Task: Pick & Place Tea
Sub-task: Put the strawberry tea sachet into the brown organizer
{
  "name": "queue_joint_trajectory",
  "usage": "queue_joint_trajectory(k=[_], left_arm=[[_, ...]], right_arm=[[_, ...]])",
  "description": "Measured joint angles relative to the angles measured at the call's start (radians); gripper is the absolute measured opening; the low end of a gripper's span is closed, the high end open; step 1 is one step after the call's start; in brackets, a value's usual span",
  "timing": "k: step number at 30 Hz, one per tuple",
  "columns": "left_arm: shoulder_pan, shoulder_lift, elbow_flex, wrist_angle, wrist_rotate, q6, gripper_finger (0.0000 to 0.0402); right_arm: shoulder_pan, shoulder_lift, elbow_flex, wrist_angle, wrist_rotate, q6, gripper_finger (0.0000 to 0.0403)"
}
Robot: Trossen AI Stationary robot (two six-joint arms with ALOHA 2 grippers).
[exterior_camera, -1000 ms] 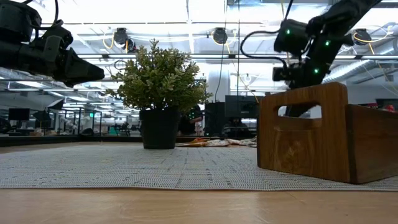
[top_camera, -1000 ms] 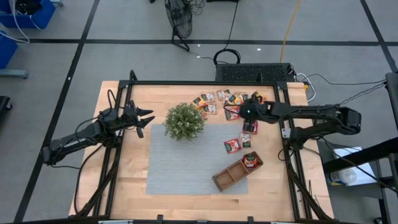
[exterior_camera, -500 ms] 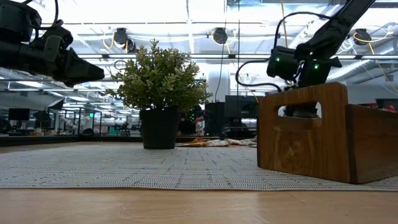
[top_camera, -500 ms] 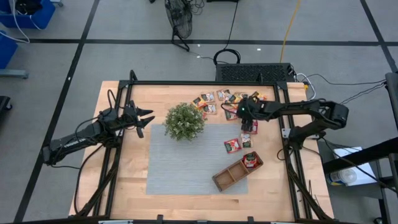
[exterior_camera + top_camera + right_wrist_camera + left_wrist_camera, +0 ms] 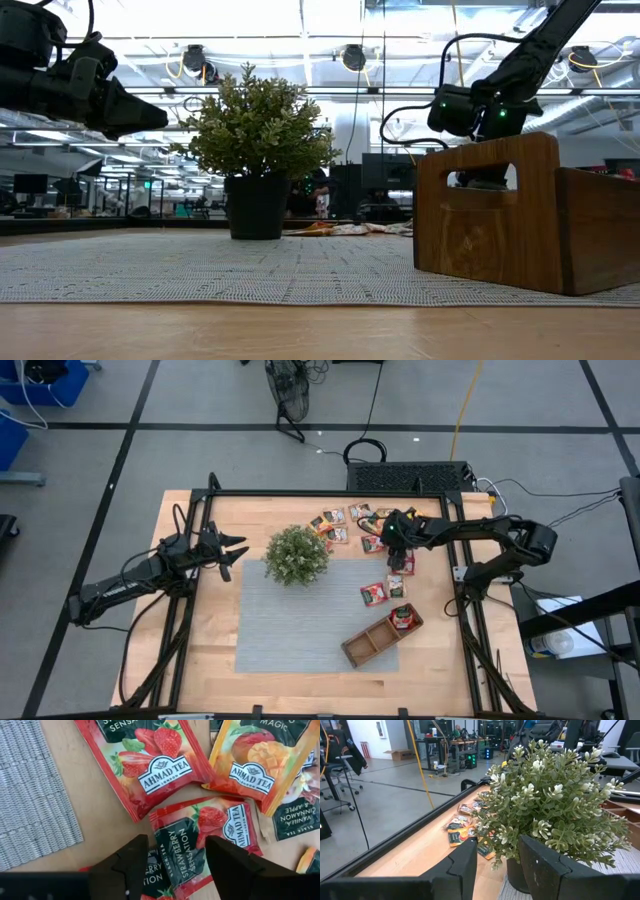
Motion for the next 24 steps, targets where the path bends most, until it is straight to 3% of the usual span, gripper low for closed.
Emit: queue_joint_trajectory(k=[16, 24], left_arm=[[0.0, 0.0, 0.0, 0.0, 0.0, 0.0, 0.0147], [0.0, 0.0, 0.0, 0.0, 0.0, 0.0, 0.0147]], right_arm=[[0.0, 0.003, -0.003, -0.007, 0.004, -0.002, 0.0011], [0.037, 0.003, -0.003, -0.007, 0.004, -0.024, 0.0]])
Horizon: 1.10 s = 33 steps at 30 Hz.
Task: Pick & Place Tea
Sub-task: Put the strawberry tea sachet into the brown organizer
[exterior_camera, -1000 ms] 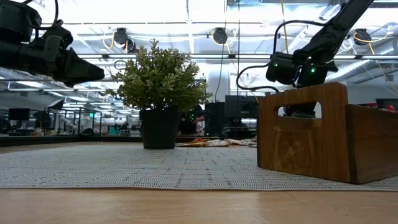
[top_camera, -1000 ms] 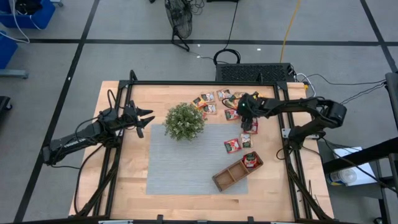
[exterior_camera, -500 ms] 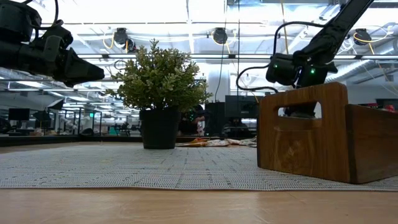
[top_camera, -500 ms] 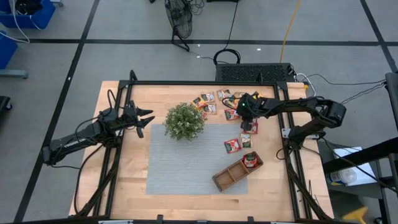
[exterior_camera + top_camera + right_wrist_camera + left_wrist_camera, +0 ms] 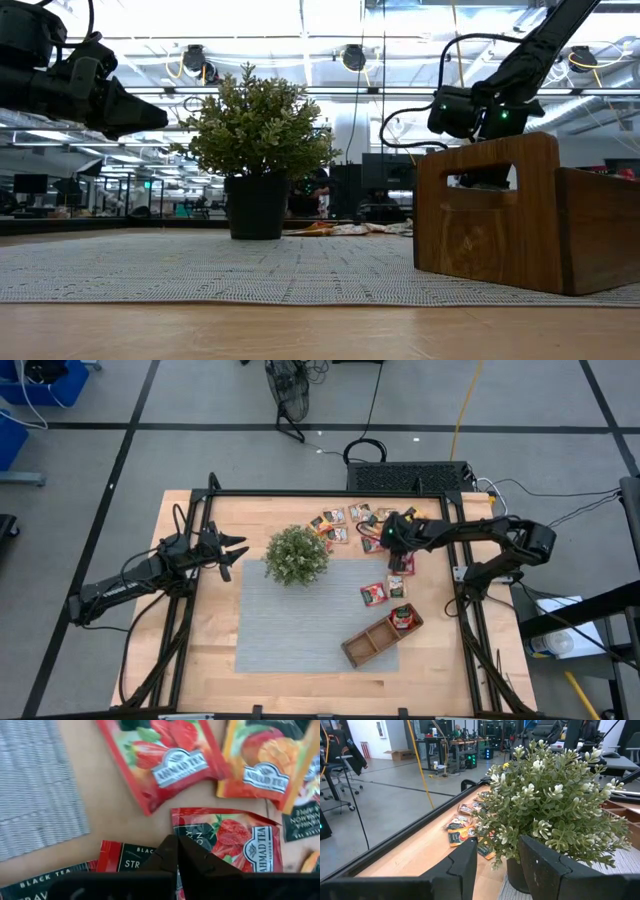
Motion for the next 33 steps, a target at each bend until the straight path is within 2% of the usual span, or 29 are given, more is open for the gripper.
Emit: queue_joint_trajectory(k=[12, 20, 25, 29, 33], left_arm=[[0.0, 0.0, 0.0, 0.0, 0.0, 0.0, 0.0147], [0.0, 0.0, 0.0, 0.0, 0.0, 0.0, 0.0147], [0.0, 0.0, 0.0, 0.0, 0.0, 0.0, 0.0147], [0.0, 0.0, 0.0, 0.0, 0.0, 0.0, 0.0147], [0.0, 0.0, 0.0, 0.0, 0.0, 0.0, 0.0147]], right_arm=[[0.112, -0.012, 0.028, -0.03, -0.003, 0.011, 0.0], [0.181, -0.119, 0.037, -0.033, -0.001, 0.072, 0.0], [0.195, -0.182, 0.038, -0.011, 0.082, 0.113, 0.0], [0.168, -0.191, 0.038, 0.047, 0.016, 0.179, 0.0017], [0.104, -0.17, 0.038, 0.083, -0.078, 0.276, 0.0064]])
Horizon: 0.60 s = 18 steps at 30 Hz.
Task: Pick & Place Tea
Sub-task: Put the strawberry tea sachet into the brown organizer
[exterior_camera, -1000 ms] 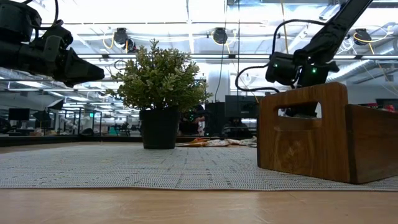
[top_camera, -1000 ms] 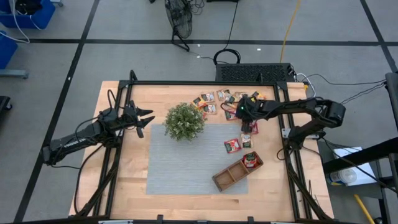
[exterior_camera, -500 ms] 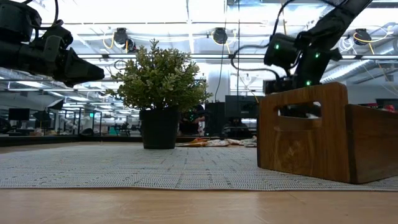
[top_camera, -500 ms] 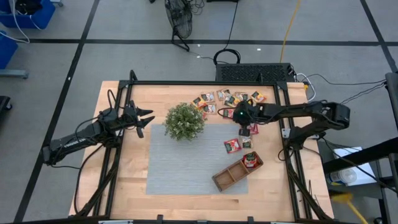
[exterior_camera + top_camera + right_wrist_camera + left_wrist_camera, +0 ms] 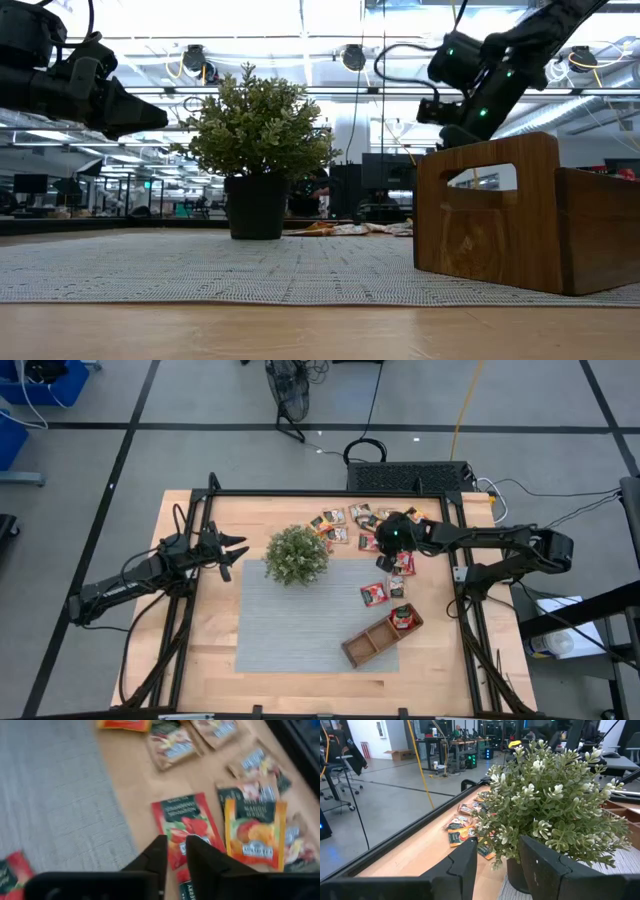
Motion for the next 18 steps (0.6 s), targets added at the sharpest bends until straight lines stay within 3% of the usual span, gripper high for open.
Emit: queue_joint_trajectory(k=[10, 18], left_arm=[[0.0, 0.0, 0.0, 0.0, 0.0, 0.0, 0.0147], [0.0, 0.0, 0.0, 0.0, 0.0, 0.0, 0.0147]], right_arm=[[-0.135, 0.091, 0.001, 0.027, -0.075, 0.193, 0.0197], [-0.14, 0.162, 0.002, 0.081, -0.137, 0.251, 0.0239]])
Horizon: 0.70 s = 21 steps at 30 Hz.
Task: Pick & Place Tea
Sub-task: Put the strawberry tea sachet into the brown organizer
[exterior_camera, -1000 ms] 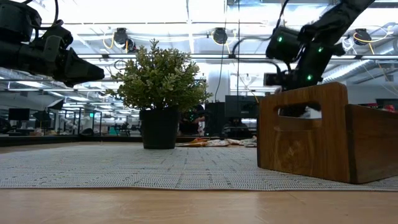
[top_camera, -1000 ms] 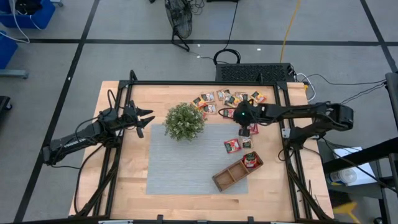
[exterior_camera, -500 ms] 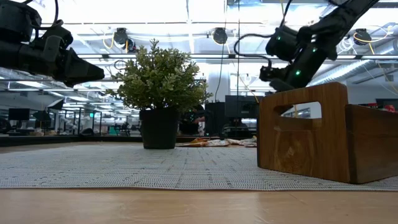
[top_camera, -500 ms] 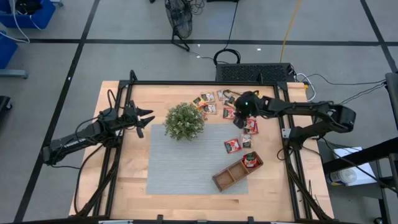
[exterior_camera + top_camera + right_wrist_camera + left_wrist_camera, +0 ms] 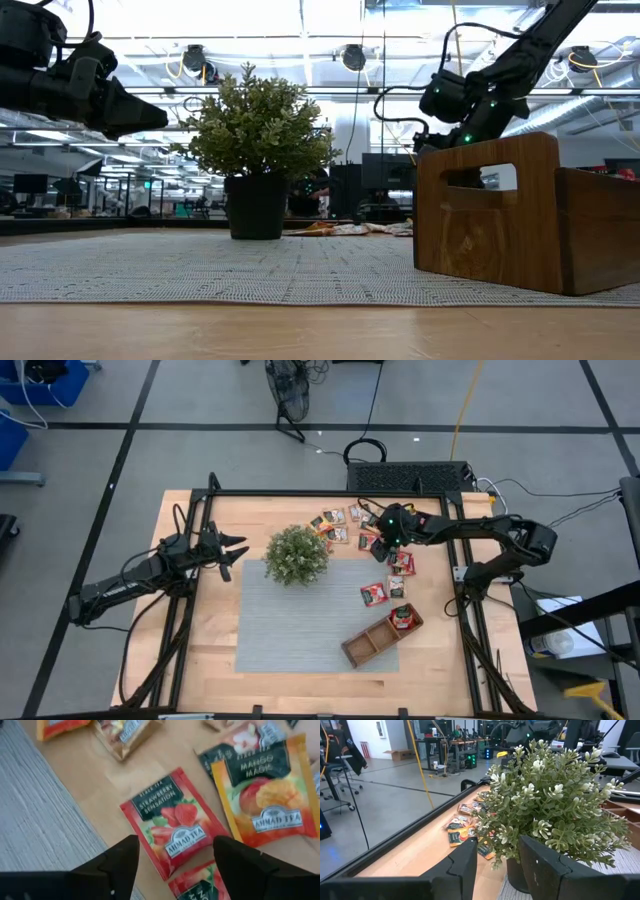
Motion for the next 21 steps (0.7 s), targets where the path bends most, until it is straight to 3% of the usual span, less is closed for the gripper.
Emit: queue_joint_trajectory(k=[17, 21], left_arm=[[0.0, 0.0, 0.0, 0.0, -0.001, 0.0, 0.0147], [0.0, 0.0, 0.0, 0.0, -0.001, 0.0, 0.0147]], right_arm=[[-0.028, 0.011, 0.001, -0.034, -0.001, 0.055, 0.0235], [-0.021, 0.011, 0.001, -0.007, -0.07, 0.071, 0.0235]])
